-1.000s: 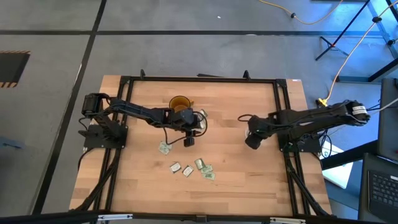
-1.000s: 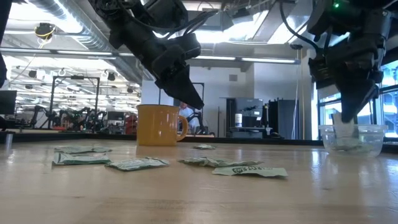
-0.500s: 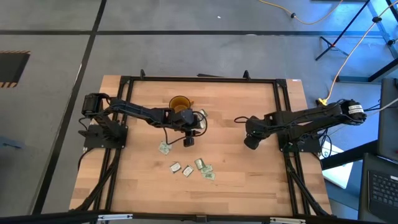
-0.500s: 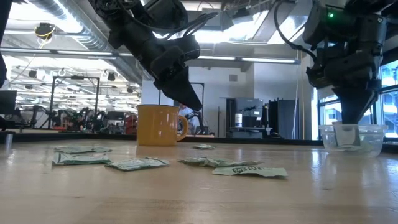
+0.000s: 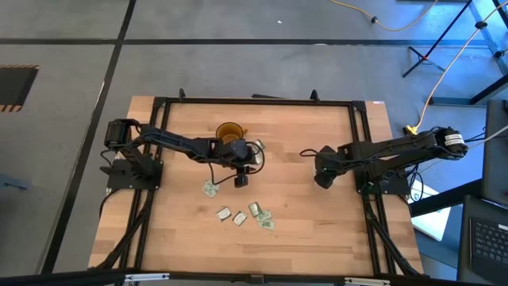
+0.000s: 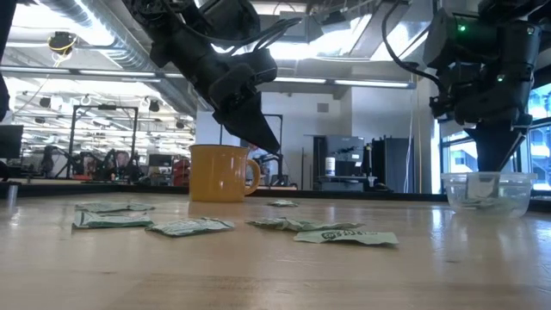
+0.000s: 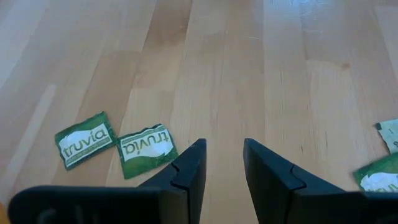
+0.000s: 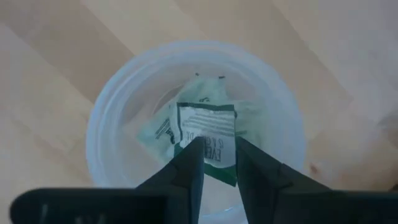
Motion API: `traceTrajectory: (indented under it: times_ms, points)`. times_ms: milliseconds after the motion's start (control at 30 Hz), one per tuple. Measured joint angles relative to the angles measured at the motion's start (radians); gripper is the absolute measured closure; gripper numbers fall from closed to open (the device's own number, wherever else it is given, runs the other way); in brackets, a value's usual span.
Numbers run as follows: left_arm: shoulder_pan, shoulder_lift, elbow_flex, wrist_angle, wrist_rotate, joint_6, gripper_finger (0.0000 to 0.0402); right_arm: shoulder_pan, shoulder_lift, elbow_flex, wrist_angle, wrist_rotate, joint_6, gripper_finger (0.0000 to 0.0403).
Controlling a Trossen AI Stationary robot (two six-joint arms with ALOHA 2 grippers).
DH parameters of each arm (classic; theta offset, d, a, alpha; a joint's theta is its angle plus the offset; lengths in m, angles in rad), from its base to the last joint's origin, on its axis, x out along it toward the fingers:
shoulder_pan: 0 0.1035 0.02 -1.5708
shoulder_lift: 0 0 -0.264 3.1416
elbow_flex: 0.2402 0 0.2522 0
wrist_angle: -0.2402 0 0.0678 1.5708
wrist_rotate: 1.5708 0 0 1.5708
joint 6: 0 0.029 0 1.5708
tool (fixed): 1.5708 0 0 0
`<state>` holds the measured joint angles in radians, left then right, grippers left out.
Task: Pick and place items into bin
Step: Put the truvia packet into the transparent bin
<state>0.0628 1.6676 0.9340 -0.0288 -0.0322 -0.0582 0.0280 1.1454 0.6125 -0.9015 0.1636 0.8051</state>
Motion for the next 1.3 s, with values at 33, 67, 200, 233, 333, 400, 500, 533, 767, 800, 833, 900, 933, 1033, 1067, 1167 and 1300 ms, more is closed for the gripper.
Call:
traceTrajectory:
  times_ms: [33,67,200,233,333,400,500,533,767,800,833,900,933,1033,1067,1167,1300]
  points:
    - [0.000,0.000,0.000,0.000,0.000,0.000,0.0300,0.000,0.000,0.000,-0.003,0.001,0.000,0.0313]
    - [0.000,0.000,0.000,0.000,0.000,0.000,0.0300,0.000,-0.001,0.000,-0.008,0.001,0.000,0.0314]
    - [0.000,0.000,0.000,0.000,0.000,0.000,0.0300,0.000,-0.012,0.007,-0.042,0.002,0.002,0.0314]
    - [0.000,0.000,0.000,0.000,-0.001,0.000,0.0300,0.000,-0.016,0.014,-0.050,0.003,0.002,0.0314]
    - [0.000,0.000,0.000,0.000,-0.021,0.000,0.0300,0.000,-0.026,0.041,-0.077,0.019,0.002,0.0314]
    - [0.000,0.000,0.000,0.001,-0.051,0.000,0.0300,0.000,-0.036,0.071,-0.097,0.061,0.002,0.0314]
    - [0.001,0.000,0.000,0.000,-0.081,0.000,0.0300,0.000,-0.059,0.113,-0.147,0.117,0.002,0.0314]
    - [0.001,0.000,0.000,0.000,-0.081,0.001,0.0300,0.000,-0.069,0.122,-0.156,0.130,0.000,0.0314]
    - [0.001,0.008,0.000,0.000,-0.079,0.016,0.0300,0.001,-0.194,0.135,-0.174,0.160,-0.024,0.0315]
    - [0.001,0.008,-0.001,-0.003,-0.079,0.016,0.0300,0.001,-0.213,0.135,-0.170,0.173,-0.032,0.0315]
    - [0.001,0.008,-0.002,-0.002,-0.079,0.017,0.0300,0.001,-0.230,0.135,-0.165,0.195,-0.039,0.0315]
    - [0.001,0.008,-0.002,0.001,-0.079,0.018,0.0300,0.002,-0.265,0.135,-0.165,0.238,-0.052,0.0315]
    - [0.001,0.008,-0.002,0.001,-0.079,0.019,0.0300,0.001,-0.282,0.135,-0.164,0.257,-0.056,0.0315]
    - [0.002,0.008,-0.002,0.017,-0.079,0.032,0.0300,0.002,-0.325,0.135,-0.163,0.289,-0.077,0.0315]
    - [0.004,0.012,-0.001,0.022,-0.078,0.039,0.0300,0.002,-0.336,0.135,-0.161,0.296,-0.085,0.0315]
    - [0.009,0.045,-0.001,0.042,-0.072,0.053,0.0300,0.002,-0.362,0.135,-0.143,0.307,-0.107,0.0315]
    - [0.012,0.105,0.000,0.106,-0.040,0.123,0.0300,0.002,-0.373,0.135,-0.108,0.318,-0.130,0.0315]
